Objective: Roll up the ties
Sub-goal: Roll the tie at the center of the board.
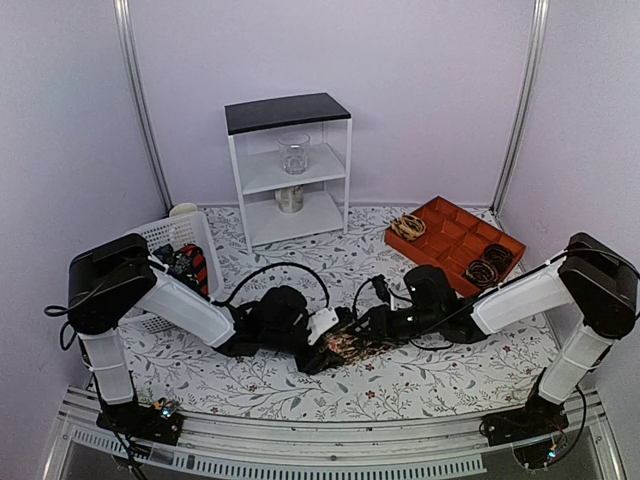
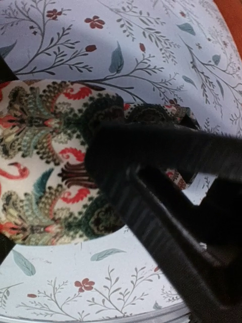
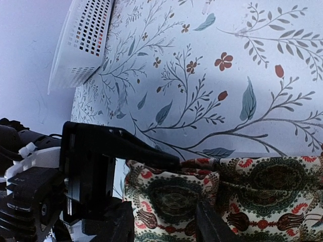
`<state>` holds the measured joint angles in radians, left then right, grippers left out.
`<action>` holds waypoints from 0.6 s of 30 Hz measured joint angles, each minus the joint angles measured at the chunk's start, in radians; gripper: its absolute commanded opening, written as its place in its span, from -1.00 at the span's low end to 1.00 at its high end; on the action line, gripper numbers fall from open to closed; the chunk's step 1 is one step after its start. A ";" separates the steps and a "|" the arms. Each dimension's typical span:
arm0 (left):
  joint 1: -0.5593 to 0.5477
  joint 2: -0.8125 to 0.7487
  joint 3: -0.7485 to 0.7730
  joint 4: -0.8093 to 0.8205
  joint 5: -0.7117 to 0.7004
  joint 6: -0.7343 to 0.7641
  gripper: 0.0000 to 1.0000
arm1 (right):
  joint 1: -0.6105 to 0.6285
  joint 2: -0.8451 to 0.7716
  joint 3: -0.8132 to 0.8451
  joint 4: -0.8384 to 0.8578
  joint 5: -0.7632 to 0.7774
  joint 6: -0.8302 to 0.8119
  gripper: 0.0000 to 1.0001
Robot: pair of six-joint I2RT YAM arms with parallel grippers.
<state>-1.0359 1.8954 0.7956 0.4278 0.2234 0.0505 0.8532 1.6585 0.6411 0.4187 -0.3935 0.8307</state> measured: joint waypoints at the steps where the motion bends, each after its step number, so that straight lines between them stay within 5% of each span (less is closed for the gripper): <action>1: 0.000 0.000 -0.003 0.001 -0.005 -0.003 0.33 | 0.004 0.003 0.000 -0.007 0.003 -0.002 -0.28; 13: 0.000 -0.120 -0.048 -0.076 -0.061 -0.053 0.42 | 0.008 0.018 0.000 -0.035 0.079 -0.066 -0.48; 16: -0.001 -0.175 -0.088 -0.085 -0.072 -0.075 0.15 | 0.003 0.019 -0.007 -0.019 0.080 -0.073 -0.49; 18: -0.001 -0.203 -0.117 -0.087 -0.079 -0.096 -0.43 | 0.000 0.023 -0.015 -0.004 0.079 -0.073 -0.49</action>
<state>-1.0367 1.6920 0.6788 0.3412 0.1440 -0.0452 0.8532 1.6817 0.6262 0.4149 -0.3141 0.7574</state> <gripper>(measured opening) 0.605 0.258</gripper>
